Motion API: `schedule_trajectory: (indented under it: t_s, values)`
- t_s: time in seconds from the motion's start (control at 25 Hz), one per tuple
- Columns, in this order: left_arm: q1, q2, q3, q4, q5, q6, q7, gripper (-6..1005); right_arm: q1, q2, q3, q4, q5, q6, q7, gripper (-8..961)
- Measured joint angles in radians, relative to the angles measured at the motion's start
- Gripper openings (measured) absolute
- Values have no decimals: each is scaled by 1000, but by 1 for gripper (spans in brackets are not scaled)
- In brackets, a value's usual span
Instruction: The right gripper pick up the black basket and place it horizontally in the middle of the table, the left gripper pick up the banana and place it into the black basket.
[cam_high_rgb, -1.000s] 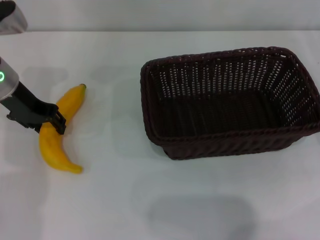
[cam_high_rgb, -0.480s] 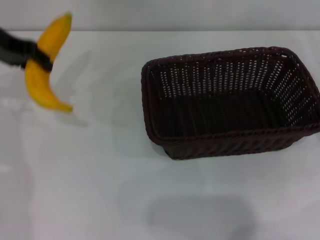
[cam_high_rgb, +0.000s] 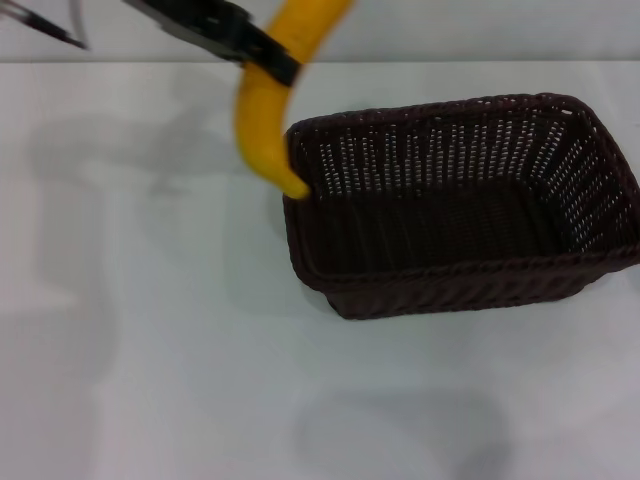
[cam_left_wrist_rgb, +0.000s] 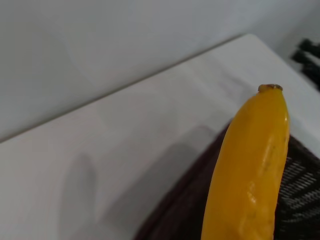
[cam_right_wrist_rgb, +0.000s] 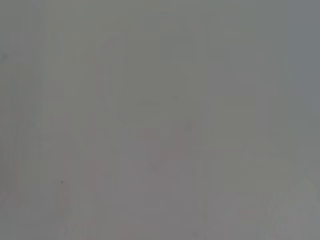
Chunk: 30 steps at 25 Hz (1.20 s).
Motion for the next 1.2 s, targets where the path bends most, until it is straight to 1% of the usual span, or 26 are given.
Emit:
schedule_trajectory:
  t_s: [0.04,0.16,0.2,0.24,0.36,0.44,0.56,0.64,0.72,0.76,0.8,0.84,0.88,0.92,1.04,1.12,1.16,1.2]
  values:
    - [-10,-10,0,-8,0,6,13,603,0,0,0,0,0,0,0,420]
    - [-45,-56,11,-28,5,28,66,618,-4,0,-1,0,0,4,1,421]
    - [-45,-56,11,-28,5,28,66,623,-5,0,0,1,0,6,2,421]
    - [-55,-79,53,-21,7,58,91,629,-7,0,1,1,0,11,2,422]
    - [-39,-90,92,4,-1,115,117,644,-14,0,5,1,0,22,2,422]
    - [1,-100,97,46,-23,153,167,654,-15,0,5,1,0,26,1,423]
    - [103,-111,95,131,-109,222,273,670,-21,0,6,1,0,33,0,423]
    - [189,-118,95,184,-192,284,356,754,-24,0,6,1,0,49,0,424]
    - [300,-128,95,227,-310,357,452,837,-28,0,6,1,0,73,0,424]
    - [329,-132,95,235,-341,373,476,879,-31,0,5,1,0,99,0,425]
    - [368,-135,95,244,-387,397,512,878,-32,-1,5,1,0,111,0,425]
    - [429,-142,95,259,-463,433,574,877,-32,-1,5,1,0,111,0,425]
    - [456,-145,95,262,-500,447,601,877,-34,-1,5,0,0,121,1,425]
    - [529,-152,95,268,-600,481,687,876,-38,-1,9,0,0,134,4,426]
    - [685,-161,99,232,-837,531,911,874,-42,0,9,5,6,138,2,426]
    - [753,-161,100,167,-1005,540,1058,873,-45,0,9,15,11,139,0,427]
    - [792,-162,99,115,-1097,540,1144,872,-49,0,10,20,12,140,-1,427]
    - [792,-162,99,115,-1097,540,1144,872,-54,0,10,23,13,144,-5,497]
